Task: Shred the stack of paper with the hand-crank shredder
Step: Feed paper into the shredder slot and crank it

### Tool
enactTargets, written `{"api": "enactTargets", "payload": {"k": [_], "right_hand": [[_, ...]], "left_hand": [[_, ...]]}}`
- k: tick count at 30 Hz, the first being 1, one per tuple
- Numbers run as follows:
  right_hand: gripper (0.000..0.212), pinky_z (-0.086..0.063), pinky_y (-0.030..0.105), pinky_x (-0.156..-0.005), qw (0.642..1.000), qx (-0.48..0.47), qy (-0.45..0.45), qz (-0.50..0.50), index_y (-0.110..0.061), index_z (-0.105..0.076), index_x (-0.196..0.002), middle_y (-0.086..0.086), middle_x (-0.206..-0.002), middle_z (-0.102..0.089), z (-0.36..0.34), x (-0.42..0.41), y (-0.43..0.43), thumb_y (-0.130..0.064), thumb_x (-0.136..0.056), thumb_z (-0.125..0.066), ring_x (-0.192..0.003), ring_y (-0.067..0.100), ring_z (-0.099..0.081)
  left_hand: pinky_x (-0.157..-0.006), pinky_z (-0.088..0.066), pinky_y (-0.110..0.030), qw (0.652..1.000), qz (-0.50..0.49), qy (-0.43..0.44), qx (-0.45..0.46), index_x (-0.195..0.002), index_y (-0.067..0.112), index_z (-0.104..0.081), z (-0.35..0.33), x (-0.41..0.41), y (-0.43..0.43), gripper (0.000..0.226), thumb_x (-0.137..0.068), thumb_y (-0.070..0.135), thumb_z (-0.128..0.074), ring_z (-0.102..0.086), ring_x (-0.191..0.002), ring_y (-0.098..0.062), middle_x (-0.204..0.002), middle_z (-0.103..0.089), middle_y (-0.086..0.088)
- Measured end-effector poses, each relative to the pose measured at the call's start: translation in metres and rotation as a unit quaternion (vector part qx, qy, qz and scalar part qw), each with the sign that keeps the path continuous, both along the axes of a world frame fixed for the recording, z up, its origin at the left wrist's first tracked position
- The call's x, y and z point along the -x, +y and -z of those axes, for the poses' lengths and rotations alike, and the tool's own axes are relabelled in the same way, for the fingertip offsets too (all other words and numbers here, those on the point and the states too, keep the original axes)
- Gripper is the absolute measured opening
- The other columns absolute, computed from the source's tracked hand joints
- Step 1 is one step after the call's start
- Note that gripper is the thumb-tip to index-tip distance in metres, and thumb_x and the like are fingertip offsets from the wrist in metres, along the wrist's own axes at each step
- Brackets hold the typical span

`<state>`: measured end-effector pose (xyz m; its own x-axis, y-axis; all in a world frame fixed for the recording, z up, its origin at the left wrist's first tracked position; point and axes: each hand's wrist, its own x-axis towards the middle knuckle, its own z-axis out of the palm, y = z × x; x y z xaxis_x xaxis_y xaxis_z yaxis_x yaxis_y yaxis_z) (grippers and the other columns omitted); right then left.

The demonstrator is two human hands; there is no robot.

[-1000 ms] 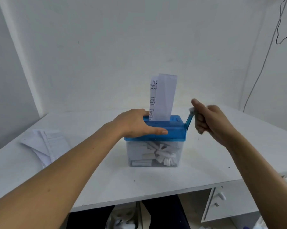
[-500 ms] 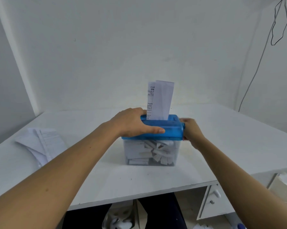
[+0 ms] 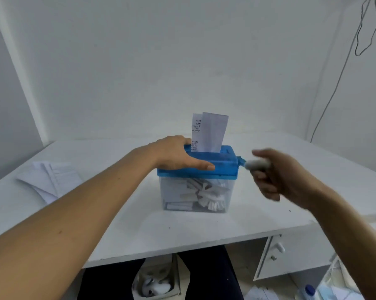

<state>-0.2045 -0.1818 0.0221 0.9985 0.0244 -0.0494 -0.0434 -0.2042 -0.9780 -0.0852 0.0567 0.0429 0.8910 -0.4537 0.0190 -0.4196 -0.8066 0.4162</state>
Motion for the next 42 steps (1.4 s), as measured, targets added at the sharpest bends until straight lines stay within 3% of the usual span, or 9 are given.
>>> {"api": "enactTargets", "payload": {"k": [5,11,18,20,26,32,36,39,42], "right_hand": [[0.036,-0.031,0.021,-0.042,0.997,-0.044,-0.057,0.033,-0.018,-0.046,-0.074,-0.003,-0.061,-0.029,-0.024,-0.044,-0.006,-0.042,-0.095,-0.061,-0.049,0.014,-0.027],[0.038,-0.051,0.030,-0.062,0.979,0.033,-0.120,0.164,-0.010,-0.059,-0.101,0.001,-0.085,-0.065,-0.002,-0.103,-0.001,-0.048,-0.097,-0.059,-0.066,0.014,-0.057],[0.027,-0.061,0.041,-0.069,0.976,0.071,-0.087,0.187,-0.001,-0.063,-0.093,0.017,-0.087,-0.066,0.059,-0.116,0.003,-0.024,-0.103,-0.054,-0.075,0.023,-0.061],[0.025,-0.054,0.030,-0.054,0.971,0.108,-0.081,0.196,0.002,-0.066,-0.096,0.014,-0.077,-0.064,0.075,-0.104,0.005,-0.013,-0.103,-0.047,-0.063,0.018,-0.057],[0.051,-0.048,0.025,-0.049,0.969,0.157,-0.088,0.171,-0.002,-0.066,-0.081,0.008,-0.063,-0.065,0.080,-0.052,0.011,-0.039,-0.106,-0.042,-0.049,0.013,-0.057],[0.040,-0.045,0.026,-0.050,0.991,0.006,-0.132,0.004,-0.004,-0.063,-0.080,0.007,-0.067,-0.060,0.033,-0.002,-0.003,-0.041,-0.093,-0.056,-0.056,0.019,-0.054],[0.036,-0.045,0.029,-0.053,0.982,0.005,-0.186,0.039,-0.008,-0.064,-0.082,0.005,-0.067,-0.057,0.003,-0.024,-0.006,-0.036,-0.101,-0.051,-0.060,0.020,-0.052],[0.044,-0.046,0.028,-0.051,0.977,0.017,-0.197,0.086,-0.011,-0.064,-0.080,0.001,-0.063,-0.054,-0.008,-0.050,-0.003,-0.046,-0.102,-0.049,-0.056,0.017,-0.052],[0.046,-0.047,0.027,-0.051,0.972,0.041,-0.197,0.123,-0.012,-0.063,-0.080,0.000,-0.065,-0.054,-0.013,-0.077,-0.001,-0.050,-0.101,-0.049,-0.054,0.014,-0.052]], "left_hand": [[-0.105,-0.048,-0.041,1.000,0.005,-0.013,0.015,-0.138,0.046,-0.051,0.005,0.001,0.003,0.095,-0.055,0.090,-0.071,-0.056,-0.115,-0.015,-0.131,-0.056,0.018],[-0.092,-0.051,-0.036,0.999,0.018,-0.036,0.028,-0.110,0.054,-0.048,0.007,0.005,0.002,0.057,-0.065,0.084,-0.069,-0.057,-0.105,-0.012,-0.113,-0.056,0.021],[-0.091,-0.053,-0.037,0.998,0.018,-0.057,0.032,-0.123,0.052,-0.055,0.011,0.001,0.003,0.077,-0.059,0.093,-0.065,-0.058,-0.103,-0.011,-0.117,-0.061,0.020],[-0.090,-0.053,-0.038,0.997,0.016,-0.066,0.029,-0.124,0.053,-0.056,0.013,0.000,0.003,0.076,-0.059,0.093,-0.063,-0.059,-0.102,-0.011,-0.116,-0.062,0.019],[-0.088,-0.052,-0.038,0.997,-0.001,-0.079,0.011,-0.138,0.046,-0.053,0.014,0.000,0.002,0.104,-0.050,0.102,-0.053,-0.057,-0.105,-0.014,-0.123,-0.060,0.018],[-0.086,-0.048,-0.036,0.998,-0.002,-0.059,0.006,-0.126,0.051,-0.054,0.008,0.005,0.002,0.074,-0.064,0.089,-0.065,-0.054,-0.106,-0.015,-0.118,-0.057,0.021],[-0.078,-0.044,-0.034,0.998,-0.011,-0.059,0.011,-0.094,0.054,-0.044,0.006,0.008,0.000,0.046,-0.068,0.083,-0.068,-0.054,-0.098,-0.013,-0.096,-0.049,0.029],[-0.081,-0.045,-0.034,0.998,-0.019,-0.052,0.024,-0.104,0.052,-0.048,0.009,0.003,-0.001,0.056,-0.064,0.085,-0.069,-0.054,-0.101,-0.013,-0.098,-0.050,0.029],[-0.097,-0.050,-0.039,0.998,-0.013,-0.055,0.019,-0.135,0.043,-0.054,0.010,-0.001,0.001,0.101,-0.050,0.097,-0.062,-0.054,-0.112,-0.014,-0.124,-0.056,0.021]]}}
